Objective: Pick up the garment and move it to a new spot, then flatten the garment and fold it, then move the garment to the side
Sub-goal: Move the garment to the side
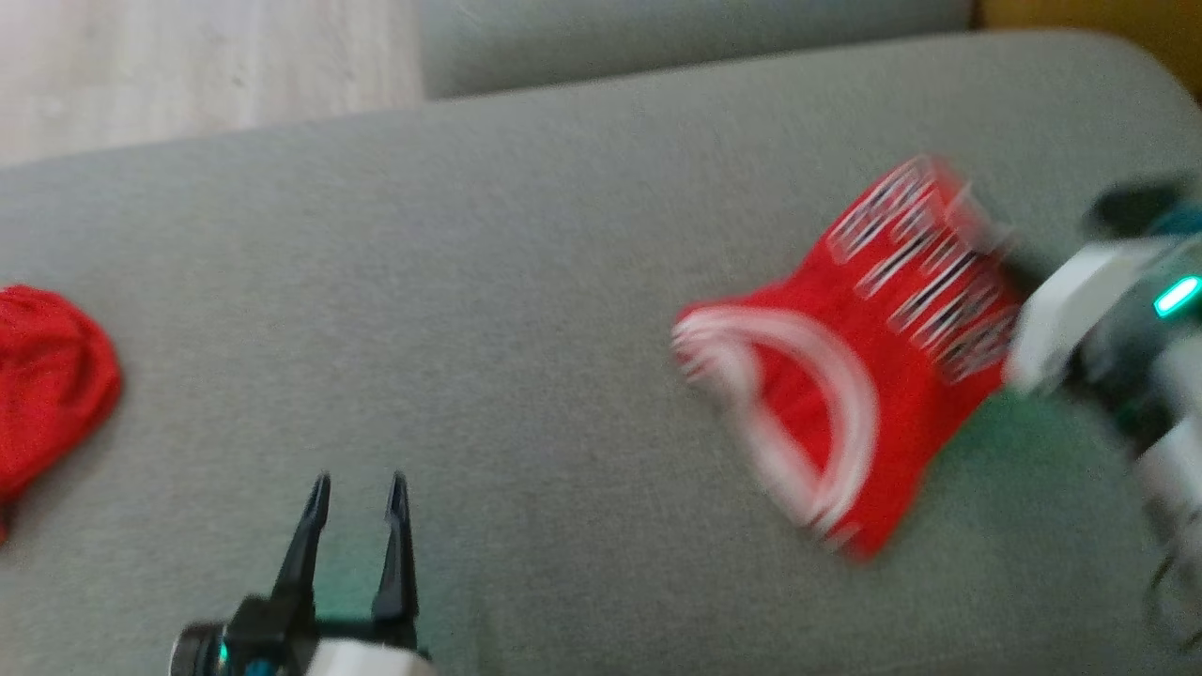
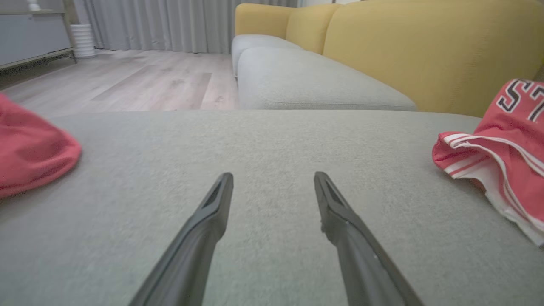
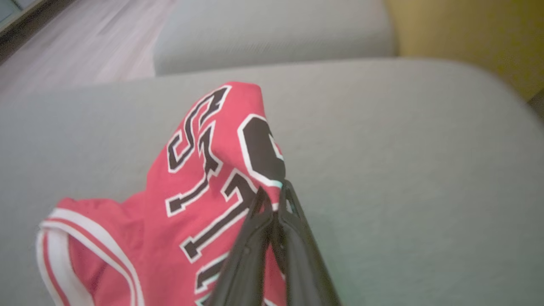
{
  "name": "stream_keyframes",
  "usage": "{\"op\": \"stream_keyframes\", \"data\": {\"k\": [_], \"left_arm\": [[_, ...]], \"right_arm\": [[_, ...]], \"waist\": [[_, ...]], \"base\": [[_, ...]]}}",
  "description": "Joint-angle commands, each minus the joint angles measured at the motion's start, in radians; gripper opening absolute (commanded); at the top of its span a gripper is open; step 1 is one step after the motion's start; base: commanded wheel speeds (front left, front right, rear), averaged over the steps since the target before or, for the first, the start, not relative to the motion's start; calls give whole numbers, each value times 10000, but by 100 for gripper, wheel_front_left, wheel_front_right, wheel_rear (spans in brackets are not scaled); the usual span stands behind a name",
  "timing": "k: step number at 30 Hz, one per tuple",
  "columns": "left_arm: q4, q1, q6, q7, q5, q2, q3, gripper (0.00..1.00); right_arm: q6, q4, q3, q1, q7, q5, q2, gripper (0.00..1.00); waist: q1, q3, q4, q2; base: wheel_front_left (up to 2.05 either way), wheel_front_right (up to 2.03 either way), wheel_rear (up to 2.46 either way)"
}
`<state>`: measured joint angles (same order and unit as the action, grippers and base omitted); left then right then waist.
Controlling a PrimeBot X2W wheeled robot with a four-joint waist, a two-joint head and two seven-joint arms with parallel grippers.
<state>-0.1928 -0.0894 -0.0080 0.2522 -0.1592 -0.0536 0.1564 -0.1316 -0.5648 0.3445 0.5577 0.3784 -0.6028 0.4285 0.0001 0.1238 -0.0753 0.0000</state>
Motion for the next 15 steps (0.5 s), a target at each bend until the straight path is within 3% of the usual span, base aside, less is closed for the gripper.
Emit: {"op": "stream_keyframes", "data": {"k": [1, 10, 15], "left_arm": [[317, 515, -22, 95, 102, 34, -318, 100], [247, 1673, -356, 95, 691, 34, 44, 100], [215, 1879, -341, 95, 749, 34, 83, 100]], "right_arm": [[9, 249, -100, 477, -199, 134, 301, 0], [9, -1970, -2063, 2275, -1729, 2374, 1492, 0], [9, -3263, -3329, 2889, -2507, 3965, 1793, 0]], "waist": [[-1, 484, -381, 0], [-1, 1792, -459, 0], [-1, 2037, -286, 0]], "base": [[0, 0, 0], [0, 0, 0], [0, 0, 0]]}}
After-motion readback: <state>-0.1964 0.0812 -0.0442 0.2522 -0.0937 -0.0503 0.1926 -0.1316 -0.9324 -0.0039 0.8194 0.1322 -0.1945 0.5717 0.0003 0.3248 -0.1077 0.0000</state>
